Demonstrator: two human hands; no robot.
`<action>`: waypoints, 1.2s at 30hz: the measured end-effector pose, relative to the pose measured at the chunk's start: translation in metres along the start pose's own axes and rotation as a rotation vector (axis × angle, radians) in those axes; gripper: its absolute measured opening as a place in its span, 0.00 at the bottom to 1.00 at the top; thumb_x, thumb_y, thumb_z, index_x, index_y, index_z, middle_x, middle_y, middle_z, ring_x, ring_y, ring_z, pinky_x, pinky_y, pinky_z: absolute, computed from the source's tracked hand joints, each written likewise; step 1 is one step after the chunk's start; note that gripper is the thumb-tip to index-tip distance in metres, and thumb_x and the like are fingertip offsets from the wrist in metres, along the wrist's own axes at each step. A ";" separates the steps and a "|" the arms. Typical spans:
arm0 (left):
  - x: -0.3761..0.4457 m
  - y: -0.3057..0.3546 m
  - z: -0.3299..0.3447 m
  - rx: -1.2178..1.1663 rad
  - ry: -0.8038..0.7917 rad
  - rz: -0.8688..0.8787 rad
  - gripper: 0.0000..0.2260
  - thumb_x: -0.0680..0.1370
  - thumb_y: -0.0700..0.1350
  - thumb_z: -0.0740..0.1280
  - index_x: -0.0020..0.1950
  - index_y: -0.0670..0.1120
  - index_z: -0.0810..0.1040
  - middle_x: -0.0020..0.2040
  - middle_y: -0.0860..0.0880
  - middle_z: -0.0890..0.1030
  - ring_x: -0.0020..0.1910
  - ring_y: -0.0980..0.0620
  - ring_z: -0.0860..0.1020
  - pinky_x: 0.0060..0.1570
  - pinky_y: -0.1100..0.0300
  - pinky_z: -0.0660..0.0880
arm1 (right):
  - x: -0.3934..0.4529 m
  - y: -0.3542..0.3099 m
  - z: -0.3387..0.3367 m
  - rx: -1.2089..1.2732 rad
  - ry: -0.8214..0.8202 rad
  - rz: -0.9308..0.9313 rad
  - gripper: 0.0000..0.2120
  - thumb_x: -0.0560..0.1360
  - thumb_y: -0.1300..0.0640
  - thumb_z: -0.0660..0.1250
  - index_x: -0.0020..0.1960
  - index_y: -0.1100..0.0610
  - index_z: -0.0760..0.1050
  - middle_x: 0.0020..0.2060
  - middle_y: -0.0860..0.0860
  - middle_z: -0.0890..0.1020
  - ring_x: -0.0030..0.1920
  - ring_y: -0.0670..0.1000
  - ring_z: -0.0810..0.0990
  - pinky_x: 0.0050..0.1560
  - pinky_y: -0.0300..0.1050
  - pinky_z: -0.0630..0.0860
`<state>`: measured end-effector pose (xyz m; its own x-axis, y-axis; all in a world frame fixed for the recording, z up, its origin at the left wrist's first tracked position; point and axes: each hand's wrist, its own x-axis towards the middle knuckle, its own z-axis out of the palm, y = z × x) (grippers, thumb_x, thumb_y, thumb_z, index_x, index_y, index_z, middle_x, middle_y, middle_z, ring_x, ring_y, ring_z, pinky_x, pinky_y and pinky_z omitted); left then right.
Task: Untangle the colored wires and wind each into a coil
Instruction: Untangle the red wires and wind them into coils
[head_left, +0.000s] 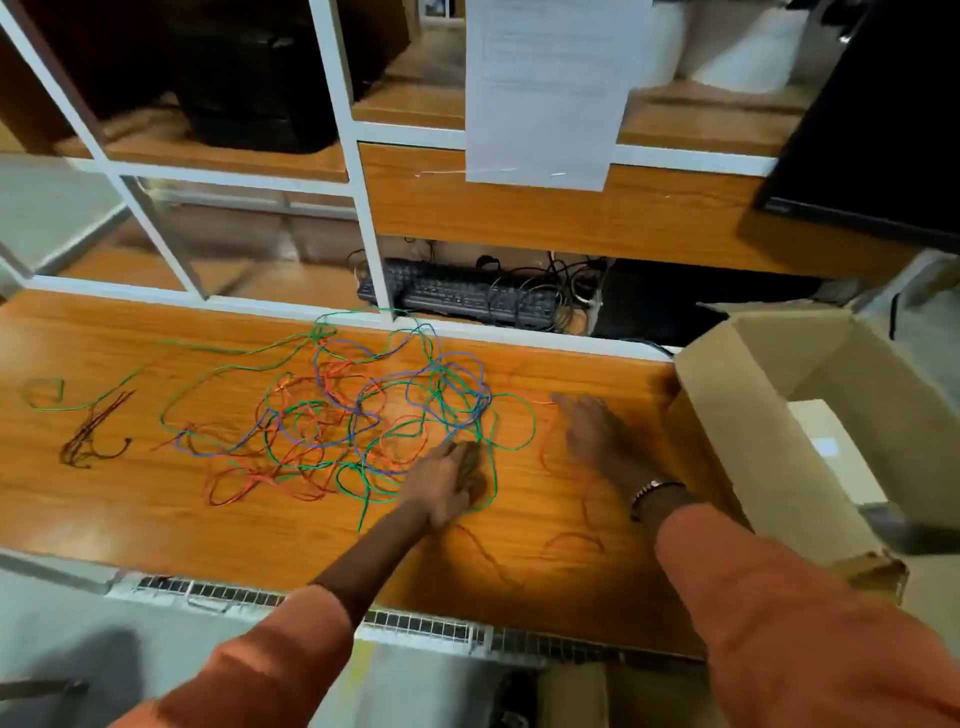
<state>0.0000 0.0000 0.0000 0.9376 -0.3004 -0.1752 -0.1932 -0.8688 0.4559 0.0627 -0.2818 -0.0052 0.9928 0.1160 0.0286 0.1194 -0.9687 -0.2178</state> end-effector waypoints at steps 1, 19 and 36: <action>0.007 0.004 0.001 -0.017 0.012 0.007 0.30 0.75 0.47 0.68 0.77 0.47 0.70 0.70 0.43 0.75 0.67 0.38 0.77 0.66 0.50 0.73 | 0.009 0.008 0.003 -0.015 -0.026 -0.041 0.29 0.74 0.60 0.65 0.75 0.51 0.71 0.58 0.59 0.80 0.59 0.65 0.77 0.59 0.59 0.77; 0.068 0.075 -0.046 -0.966 0.302 -0.124 0.12 0.87 0.53 0.60 0.50 0.48 0.77 0.42 0.43 0.82 0.39 0.46 0.81 0.35 0.56 0.78 | 0.068 -0.085 -0.112 0.234 -0.032 -0.310 0.12 0.76 0.54 0.65 0.55 0.49 0.84 0.49 0.50 0.85 0.53 0.55 0.82 0.51 0.49 0.77; 0.008 -0.092 -0.200 -1.201 0.941 -0.335 0.12 0.84 0.47 0.69 0.41 0.49 0.72 0.38 0.51 0.73 0.33 0.61 0.74 0.41 0.55 0.76 | 0.068 -0.226 -0.123 0.827 -0.243 -0.239 0.15 0.81 0.53 0.70 0.38 0.57 0.78 0.33 0.51 0.83 0.30 0.40 0.78 0.35 0.33 0.72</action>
<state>0.0826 0.1560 0.1315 0.8145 0.5795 -0.0283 -0.0410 0.1062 0.9935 0.1032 -0.0820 0.1664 0.9031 0.4287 -0.0241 0.1931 -0.4555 -0.8690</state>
